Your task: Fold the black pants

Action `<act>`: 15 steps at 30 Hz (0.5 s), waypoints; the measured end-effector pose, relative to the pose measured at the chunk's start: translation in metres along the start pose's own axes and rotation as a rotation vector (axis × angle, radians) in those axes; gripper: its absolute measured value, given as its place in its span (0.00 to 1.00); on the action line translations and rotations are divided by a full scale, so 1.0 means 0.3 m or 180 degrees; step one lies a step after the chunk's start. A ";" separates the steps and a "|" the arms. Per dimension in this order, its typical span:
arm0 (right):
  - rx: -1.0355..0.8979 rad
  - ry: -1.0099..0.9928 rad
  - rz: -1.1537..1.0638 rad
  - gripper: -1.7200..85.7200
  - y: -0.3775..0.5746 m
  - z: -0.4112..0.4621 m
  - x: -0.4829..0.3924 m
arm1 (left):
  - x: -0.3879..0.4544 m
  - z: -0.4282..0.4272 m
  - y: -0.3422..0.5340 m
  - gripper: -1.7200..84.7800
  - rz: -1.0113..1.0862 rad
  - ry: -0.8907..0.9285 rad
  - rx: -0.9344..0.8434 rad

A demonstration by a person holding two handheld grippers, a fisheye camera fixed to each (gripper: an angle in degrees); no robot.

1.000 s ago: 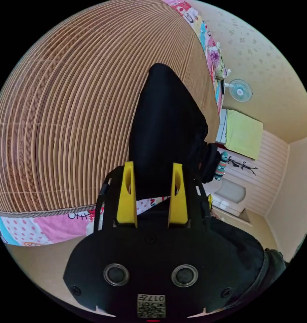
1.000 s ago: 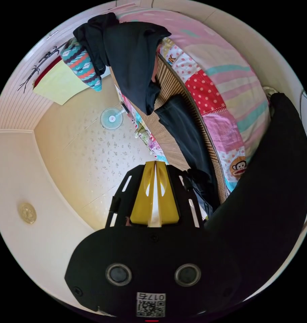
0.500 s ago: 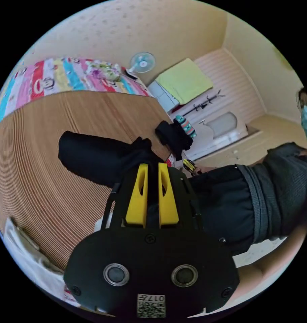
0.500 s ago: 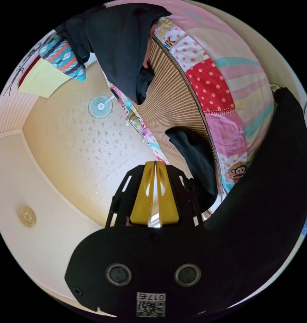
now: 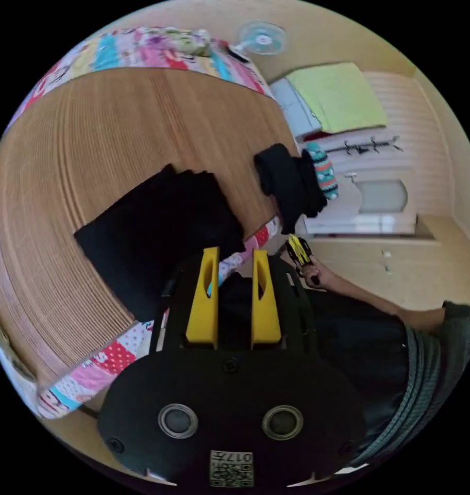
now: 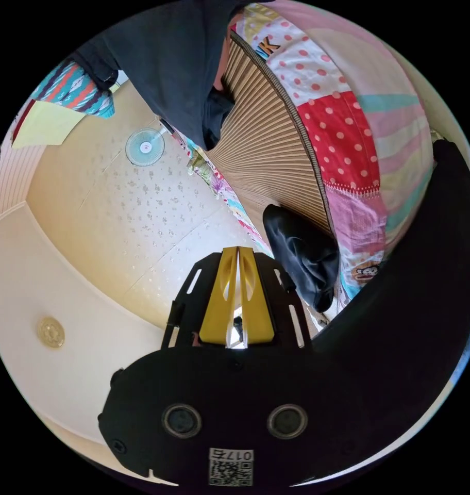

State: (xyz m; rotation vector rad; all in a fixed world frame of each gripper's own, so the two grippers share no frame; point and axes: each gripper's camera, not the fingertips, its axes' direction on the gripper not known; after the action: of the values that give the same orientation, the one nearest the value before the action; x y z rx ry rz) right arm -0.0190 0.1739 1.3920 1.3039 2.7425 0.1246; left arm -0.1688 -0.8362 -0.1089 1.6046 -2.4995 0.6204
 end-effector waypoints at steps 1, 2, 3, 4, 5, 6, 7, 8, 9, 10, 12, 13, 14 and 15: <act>-0.0027 0.0030 0.0005 0.03 -0.014 -0.009 -0.004 | -0.051 -0.003 0.018 0.18 -0.0219 -0.0049 0.0070; -0.0068 0.0103 0.0025 0.03 -0.042 -0.029 -0.010 | -0.152 -0.011 0.060 0.21 -0.0614 -0.0152 0.0223; -0.0092 0.0183 0.0055 0.03 -0.067 -0.051 -0.015 | -0.245 -0.021 0.103 0.23 -0.0936 -0.0265 0.0356; -0.0098 0.0219 0.0071 0.03 -0.079 -0.062 -0.017 | -0.289 -0.024 0.125 0.25 -0.1071 -0.0315 0.0418; -0.0106 0.0279 0.0110 0.03 -0.101 -0.082 -0.019 | -0.372 -0.024 0.164 0.26 -0.1269 -0.0358 0.0509; -0.0120 0.0316 0.0142 0.03 -0.122 -0.098 -0.019 | -0.449 -0.013 0.198 0.28 -0.1398 -0.0270 0.0564; -0.0134 0.0330 0.0157 0.03 -0.133 -0.104 -0.018 | -0.484 -0.002 0.212 0.28 -0.1432 -0.0172 0.0576; -0.0176 0.0366 0.0185 0.03 -0.157 -0.114 -0.015 | -0.544 0.026 0.236 0.28 -0.1452 0.0085 0.0579; -0.0235 0.0415 0.0210 0.04 -0.183 -0.118 -0.011 | -0.595 0.064 0.255 0.28 -0.1486 0.0328 0.0536; -0.0275 0.0447 0.0225 0.04 -0.196 -0.117 -0.008 | -0.617 0.088 0.263 0.28 -0.1515 0.0433 0.0485; -0.0506 0.0611 0.0318 0.06 -0.255 -0.097 0.013 | -0.667 0.205 0.284 0.26 -0.1597 0.0961 0.0232; -0.0579 0.0665 0.0342 0.07 -0.271 -0.088 0.019 | -0.671 0.228 0.290 0.25 -0.1655 0.1094 0.0252; -0.0719 0.0782 0.0382 0.09 -0.302 -0.065 0.032 | -0.671 0.252 0.304 0.22 -0.1821 0.1196 0.0274; -0.0875 0.0914 0.0424 0.12 -0.332 -0.034 0.046 | -0.657 0.273 0.304 0.19 -0.1856 0.1317 0.0179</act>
State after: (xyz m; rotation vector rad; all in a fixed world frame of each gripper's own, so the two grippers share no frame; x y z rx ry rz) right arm -0.1055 0.1216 1.3897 1.4848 2.7251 0.7252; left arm -0.1535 -0.6686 -0.2688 1.8667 -1.6332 0.8271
